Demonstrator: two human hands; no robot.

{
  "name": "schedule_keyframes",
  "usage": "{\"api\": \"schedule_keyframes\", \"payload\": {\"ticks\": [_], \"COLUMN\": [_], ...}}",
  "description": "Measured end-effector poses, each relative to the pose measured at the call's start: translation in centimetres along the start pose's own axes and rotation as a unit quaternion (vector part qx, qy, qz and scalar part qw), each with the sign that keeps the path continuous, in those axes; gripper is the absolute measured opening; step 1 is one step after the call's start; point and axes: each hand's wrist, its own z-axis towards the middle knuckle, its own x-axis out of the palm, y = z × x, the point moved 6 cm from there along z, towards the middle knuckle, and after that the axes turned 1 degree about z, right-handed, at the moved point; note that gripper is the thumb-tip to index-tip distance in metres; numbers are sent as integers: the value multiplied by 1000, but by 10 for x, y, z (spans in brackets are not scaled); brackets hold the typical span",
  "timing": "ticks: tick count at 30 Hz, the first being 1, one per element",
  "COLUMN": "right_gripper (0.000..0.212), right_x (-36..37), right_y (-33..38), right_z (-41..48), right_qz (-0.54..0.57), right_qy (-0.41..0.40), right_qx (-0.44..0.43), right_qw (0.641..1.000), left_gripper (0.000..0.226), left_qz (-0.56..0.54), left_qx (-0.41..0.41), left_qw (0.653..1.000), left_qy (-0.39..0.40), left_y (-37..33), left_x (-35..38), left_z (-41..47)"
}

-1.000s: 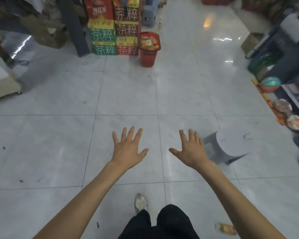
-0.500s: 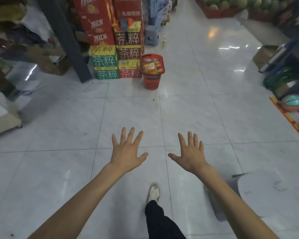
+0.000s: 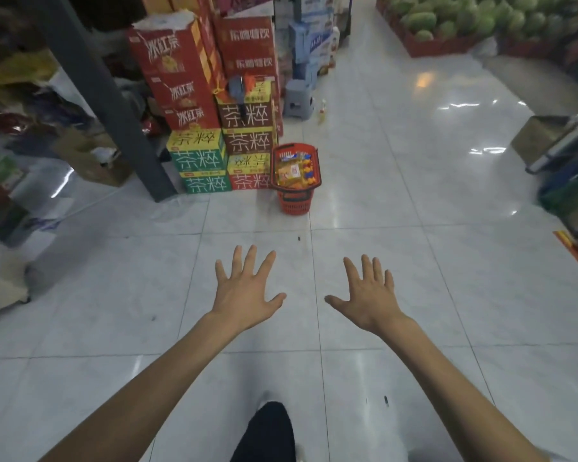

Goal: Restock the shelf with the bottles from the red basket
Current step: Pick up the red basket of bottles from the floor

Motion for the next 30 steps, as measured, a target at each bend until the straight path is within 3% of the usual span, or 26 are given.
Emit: {"api": "schedule_keyframes", "payload": {"ticks": [10, 19, 30], "right_gripper": [94, 92, 93], "right_x": [-101, -185, -255], "right_y": [-63, -136, -199], "right_z": [229, 373, 576], "right_qz": [-64, -95, -98], "right_qy": [-12, -21, -17], "right_qx": [-16, -13, -121], "right_qw": [998, 995, 988], "left_gripper": [92, 94, 96], "left_qz": [-7, -38, -8], "left_qx": [-3, -3, -123], "left_qw": [1000, 999, 992], "left_qy": [-22, -24, -19], "left_y": [-24, -73, -106], "left_x": [-40, -84, -115], "left_z": [243, 412, 569]}}
